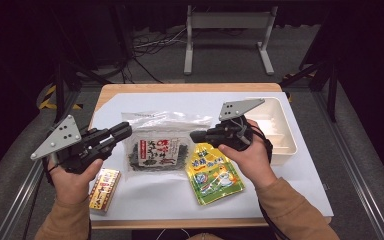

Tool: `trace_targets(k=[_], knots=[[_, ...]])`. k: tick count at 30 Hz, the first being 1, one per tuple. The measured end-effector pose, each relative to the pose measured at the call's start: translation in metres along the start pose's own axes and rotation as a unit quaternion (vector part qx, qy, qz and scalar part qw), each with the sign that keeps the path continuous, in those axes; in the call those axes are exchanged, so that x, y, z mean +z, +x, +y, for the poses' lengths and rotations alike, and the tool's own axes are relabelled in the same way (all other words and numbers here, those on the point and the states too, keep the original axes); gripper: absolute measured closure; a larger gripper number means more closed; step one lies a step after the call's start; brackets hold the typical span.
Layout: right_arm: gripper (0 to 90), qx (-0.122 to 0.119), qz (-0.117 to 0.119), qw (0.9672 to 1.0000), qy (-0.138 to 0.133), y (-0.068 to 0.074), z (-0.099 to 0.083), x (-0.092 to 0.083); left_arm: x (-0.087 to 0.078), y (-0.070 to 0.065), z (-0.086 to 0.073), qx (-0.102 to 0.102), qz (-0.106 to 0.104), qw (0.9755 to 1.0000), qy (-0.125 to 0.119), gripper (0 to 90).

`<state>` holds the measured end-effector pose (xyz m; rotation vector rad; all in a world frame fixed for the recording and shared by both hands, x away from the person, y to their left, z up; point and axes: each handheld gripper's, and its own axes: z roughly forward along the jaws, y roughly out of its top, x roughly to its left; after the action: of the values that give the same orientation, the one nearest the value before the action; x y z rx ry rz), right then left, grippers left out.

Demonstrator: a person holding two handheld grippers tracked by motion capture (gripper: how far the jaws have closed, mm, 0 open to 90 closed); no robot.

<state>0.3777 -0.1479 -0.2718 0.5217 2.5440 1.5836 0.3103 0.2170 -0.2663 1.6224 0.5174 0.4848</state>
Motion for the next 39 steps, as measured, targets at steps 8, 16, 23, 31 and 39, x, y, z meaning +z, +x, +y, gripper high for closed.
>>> trace_targets(k=[8, 16, 23, 31, 39], knots=[[90.0, 0.007, -0.002, 1.0000, 0.001, 0.005, 0.012, -0.010, -0.007, 0.000, 0.002, 0.005, 0.004, 0.9997, -0.025, 71.9], [90.0, 0.010, -0.024, 0.9996, 0.013, 0.005, 0.021, -0.027, -0.006, 0.000, 0.001, 0.003, 0.008, 0.9998, -0.019, 66.9], [90.0, 0.015, -0.049, 0.9987, 0.010, 0.003, 0.029, -0.052, -0.001, 0.004, -0.004, -0.007, 0.017, 0.9998, -0.008, 61.7], [90.0, 0.042, -0.086, 0.9952, 0.020, -0.006, 0.032, -0.074, 0.005, 0.015, -0.011, -0.016, 0.026, 0.9995, 0.002, 55.8], [90.0, 0.061, -0.112, 0.9915, 0.024, -0.018, 0.034, -0.093, 0.009, 0.024, -0.020, -0.027, 0.037, 0.9988, 0.015, 50.6]])
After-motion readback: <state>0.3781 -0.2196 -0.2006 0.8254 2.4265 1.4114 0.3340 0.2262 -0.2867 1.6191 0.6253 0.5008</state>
